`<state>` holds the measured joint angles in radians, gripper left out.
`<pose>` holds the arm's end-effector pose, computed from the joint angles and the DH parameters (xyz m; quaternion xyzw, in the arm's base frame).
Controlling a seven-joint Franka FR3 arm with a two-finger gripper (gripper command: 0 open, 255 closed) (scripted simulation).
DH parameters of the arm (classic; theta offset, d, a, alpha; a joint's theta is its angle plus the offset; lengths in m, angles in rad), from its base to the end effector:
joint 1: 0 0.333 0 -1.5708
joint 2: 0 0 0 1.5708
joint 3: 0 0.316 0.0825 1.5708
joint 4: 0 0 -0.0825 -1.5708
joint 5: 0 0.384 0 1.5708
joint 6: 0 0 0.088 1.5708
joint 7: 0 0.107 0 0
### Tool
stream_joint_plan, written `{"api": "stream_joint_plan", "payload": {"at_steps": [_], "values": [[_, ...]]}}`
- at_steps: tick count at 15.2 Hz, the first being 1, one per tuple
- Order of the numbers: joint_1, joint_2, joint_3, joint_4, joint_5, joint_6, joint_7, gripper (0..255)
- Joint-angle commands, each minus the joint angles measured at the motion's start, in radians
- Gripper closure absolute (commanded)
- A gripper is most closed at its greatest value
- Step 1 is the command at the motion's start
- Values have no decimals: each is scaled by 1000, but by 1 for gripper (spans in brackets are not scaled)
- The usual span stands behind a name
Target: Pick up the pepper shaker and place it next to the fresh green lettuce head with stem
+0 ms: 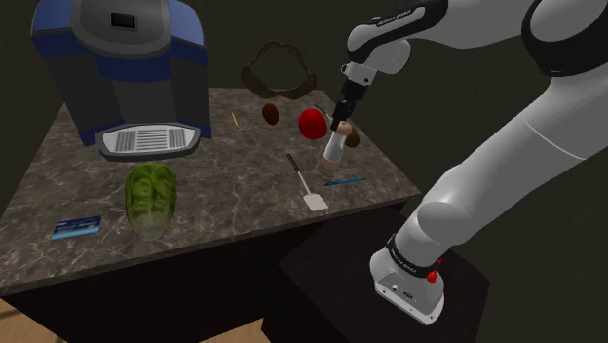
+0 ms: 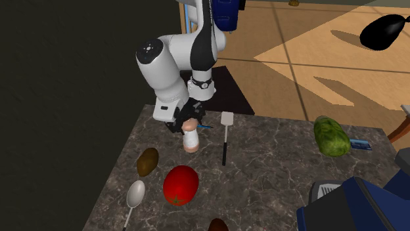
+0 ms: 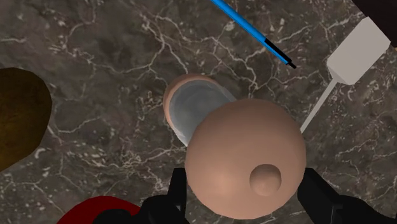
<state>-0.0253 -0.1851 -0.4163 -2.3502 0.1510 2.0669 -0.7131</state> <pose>0.4237 -0.1931 0.3907 -0.9881 -0.1003 -0.0062 0.1165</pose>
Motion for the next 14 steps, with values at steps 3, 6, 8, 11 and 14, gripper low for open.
{"api": "stream_joint_plan", "payload": {"at_steps": [3,6,8,11,14], "values": [[0,0,0,0,0,0,0,255],[-1,-6,1,7,-4,-13,5,255],[-2,-20,4,23,-11,-40,14,255],[-3,-38,7,47,-20,-80,28,255],[-4,-53,11,74,-28,-120,40,255]]}}
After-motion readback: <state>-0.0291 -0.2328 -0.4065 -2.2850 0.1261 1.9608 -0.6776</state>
